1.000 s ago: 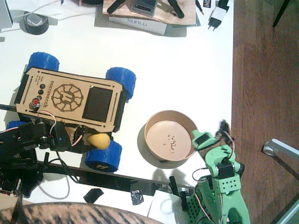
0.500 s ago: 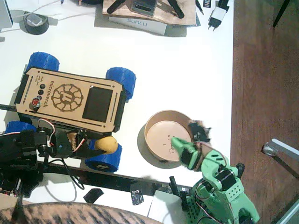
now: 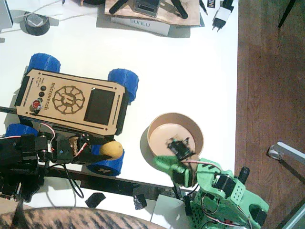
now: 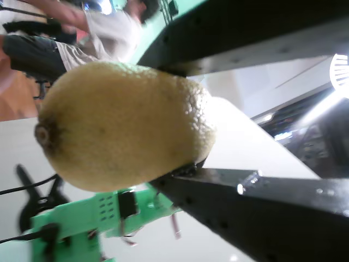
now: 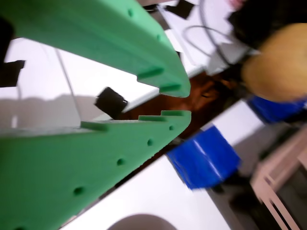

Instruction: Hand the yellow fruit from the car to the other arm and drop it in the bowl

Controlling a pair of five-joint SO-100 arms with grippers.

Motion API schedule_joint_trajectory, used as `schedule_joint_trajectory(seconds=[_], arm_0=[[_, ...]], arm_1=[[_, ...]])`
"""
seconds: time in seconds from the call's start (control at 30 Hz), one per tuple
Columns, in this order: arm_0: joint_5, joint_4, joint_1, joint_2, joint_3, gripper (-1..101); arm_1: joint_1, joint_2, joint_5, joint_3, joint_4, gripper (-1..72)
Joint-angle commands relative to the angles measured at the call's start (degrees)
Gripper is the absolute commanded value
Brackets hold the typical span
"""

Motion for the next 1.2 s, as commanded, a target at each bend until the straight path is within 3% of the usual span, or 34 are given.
schedule_joint_trajectory(seconds=[0.0, 0.5, 0.7, 1.03, 1.17], arm_0=[[-0.88, -2.46, 1.14, 0.7, -0.79, 0], [-0.97, -1.85, 1.23, 0.97, -0.79, 0], [-0.97, -1.76, 1.23, 0.62, -0.79, 0], [-0.97, -1.85, 1.23, 0.53, -0.79, 0], [-0.97, -1.85, 1.23, 0.35, -0.79, 0]], arm_1=[[-2.99, 0.7, -1.76, 0.0, -2.46, -0.1], [-3.6, -13.36, -2.29, 1.23, -20.39, -0.1], [-1.85, -32.17, -0.88, -4.66, -31.29, -0.1], [-1.32, -46.85, 0.62, -5.19, -48.16, 0.0], [-1.14, -47.46, 0.88, -4.13, -50.36, 5.1]])
